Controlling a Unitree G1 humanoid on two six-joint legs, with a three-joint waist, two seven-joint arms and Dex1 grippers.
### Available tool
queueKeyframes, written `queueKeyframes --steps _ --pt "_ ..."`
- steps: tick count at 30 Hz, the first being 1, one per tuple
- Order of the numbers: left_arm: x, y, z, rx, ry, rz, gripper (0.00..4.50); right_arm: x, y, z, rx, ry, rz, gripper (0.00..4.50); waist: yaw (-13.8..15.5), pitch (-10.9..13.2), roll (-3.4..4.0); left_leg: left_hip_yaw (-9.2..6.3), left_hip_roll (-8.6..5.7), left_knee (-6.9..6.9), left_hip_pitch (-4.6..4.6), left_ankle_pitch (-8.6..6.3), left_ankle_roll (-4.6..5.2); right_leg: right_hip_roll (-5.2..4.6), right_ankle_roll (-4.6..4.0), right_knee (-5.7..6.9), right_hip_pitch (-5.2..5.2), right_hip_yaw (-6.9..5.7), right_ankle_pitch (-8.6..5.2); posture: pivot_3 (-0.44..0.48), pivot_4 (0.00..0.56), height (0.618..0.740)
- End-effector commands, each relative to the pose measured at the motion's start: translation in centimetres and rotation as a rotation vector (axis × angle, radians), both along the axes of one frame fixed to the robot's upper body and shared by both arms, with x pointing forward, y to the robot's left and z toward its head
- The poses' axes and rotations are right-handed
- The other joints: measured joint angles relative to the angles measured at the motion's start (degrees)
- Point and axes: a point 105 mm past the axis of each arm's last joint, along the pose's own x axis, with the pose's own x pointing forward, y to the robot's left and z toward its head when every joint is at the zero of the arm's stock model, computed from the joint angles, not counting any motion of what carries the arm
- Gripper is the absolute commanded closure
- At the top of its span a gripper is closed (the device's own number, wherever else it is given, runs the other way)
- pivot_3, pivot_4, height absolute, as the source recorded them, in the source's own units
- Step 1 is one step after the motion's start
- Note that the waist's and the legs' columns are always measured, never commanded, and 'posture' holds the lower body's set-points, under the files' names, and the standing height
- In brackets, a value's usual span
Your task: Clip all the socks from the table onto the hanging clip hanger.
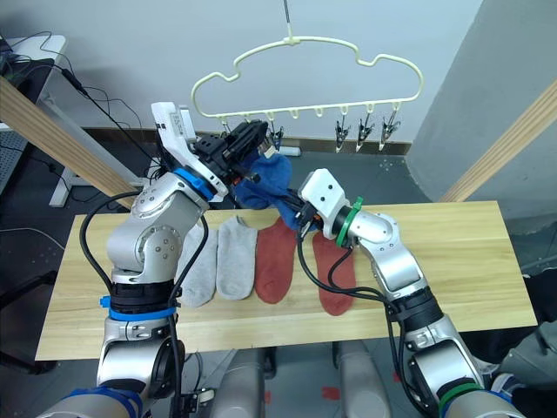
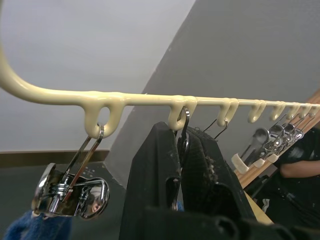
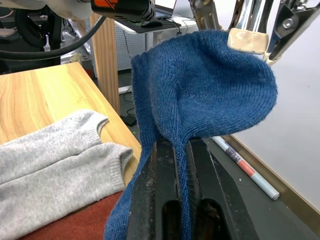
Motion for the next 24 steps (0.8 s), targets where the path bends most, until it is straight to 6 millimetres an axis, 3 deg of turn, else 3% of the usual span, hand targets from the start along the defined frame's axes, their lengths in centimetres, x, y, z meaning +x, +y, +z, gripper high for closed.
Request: queueKeyframes --steps 1,5,16,23,24 --pt "-1.4 -0.1 2.0 -0.003 -0.090 -0.017 3.35 -0.3 0.5 1.7 0.029 -0.061 0.026 4.50 0.00 0.00 0.00 0.00 0.00 0.00 0.00 0.00 0.00 0.00 0.00 0.00 0.00 0.00 0.00 -0.129 0.385 0.740" --pt "-1.8 -0.2 1.5 0.014 -0.075 -0.048 2.09 -0.2 1.0 1.8 0.033 -0.063 0.035 4.50 -0.01 0.00 0.00 0.00 0.00 0.00 0.00 0.00 0.00 0.00 0.00 0.01 0.00 0.00 0.00 -0.119 0.380 0.740" --pt "-1.8 0.7 0.9 0.052 -0.073 -0.015 2.09 -0.2 1.7 1.6 0.030 -0.047 0.062 4.50 0.30 0.00 0.00 0.00 0.00 0.00 0.01 0.00 0.00 0.00 0.00 0.02 0.00 0.00 0.00 -0.111 0.375 0.740" --pt "-2.3 1.3 -0.1 0.116 -0.088 0.009 2.05 -0.4 1.1 0.3 -0.024 -0.027 0.030 2.31 0.45 -0.01 0.00 0.00 0.01 0.00 0.01 0.00 0.00 0.00 0.00 0.02 0.00 0.00 0.00 -0.109 0.373 0.740" --pt "-2.3 1.4 -0.2 0.120 -0.088 0.013 2.05 -0.5 0.8 0.2 -0.029 -0.027 0.020 2.31 0.53 0.00 0.00 0.00 0.01 0.00 0.01 0.00 -0.01 0.00 0.00 0.02 0.00 -0.01 0.00 -0.112 0.374 0.740"
